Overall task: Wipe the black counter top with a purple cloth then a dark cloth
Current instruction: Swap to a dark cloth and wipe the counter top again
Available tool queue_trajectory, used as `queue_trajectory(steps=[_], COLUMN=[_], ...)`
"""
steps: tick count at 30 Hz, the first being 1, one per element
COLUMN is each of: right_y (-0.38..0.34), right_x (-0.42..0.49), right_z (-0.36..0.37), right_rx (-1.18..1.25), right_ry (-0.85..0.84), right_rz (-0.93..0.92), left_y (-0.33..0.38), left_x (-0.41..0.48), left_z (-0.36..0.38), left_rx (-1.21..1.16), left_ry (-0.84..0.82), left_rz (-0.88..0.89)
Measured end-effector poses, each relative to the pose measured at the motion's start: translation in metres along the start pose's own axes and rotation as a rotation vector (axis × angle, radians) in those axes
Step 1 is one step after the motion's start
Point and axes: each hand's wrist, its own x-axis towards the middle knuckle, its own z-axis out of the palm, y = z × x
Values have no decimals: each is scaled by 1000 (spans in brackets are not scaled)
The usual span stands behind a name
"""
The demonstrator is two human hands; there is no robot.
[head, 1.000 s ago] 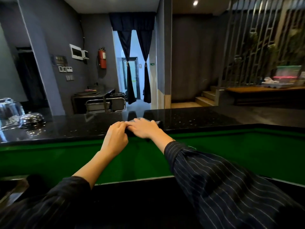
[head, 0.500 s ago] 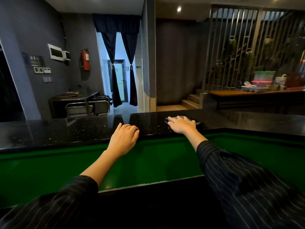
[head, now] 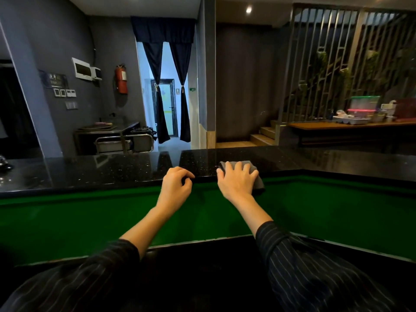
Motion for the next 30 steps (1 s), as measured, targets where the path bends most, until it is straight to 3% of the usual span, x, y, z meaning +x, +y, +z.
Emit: queue_trajectory(steps=[4, 6, 9, 11, 17, 22, 26, 30], right_y=[-12, -19, -37, -52, -98, -133, -162, -215], right_x=[-23, -34, -52, -66, -105, -127, -123, -122], right_z=[-6, -9, -12, -12, -12, -20, -30, -35], right_rx=[116, 156, 248, 283, 194, 389, 549, 642], right_ry=[-61, -65, -26, -24, 39, 132, 177, -65], right_rz=[-152, -211, -293, -352, -579, -754, -641, -554], left_y=[27, 35, 42, 44, 22, -12, -51, -83], left_x=[-27, -30, -27, -28, -51, -65, -72, -80], left_z=[4, 6, -3, -19, -66, -118, -171, -223], left_rx=[-161, -294, -731, -914, -1164, -1103, -1056, -940], left_ry=[86, 24, -131, -174, -5, 80, -46, -62], left_rz=[-116, -364, -801, -916, -995, -984, -858, -806])
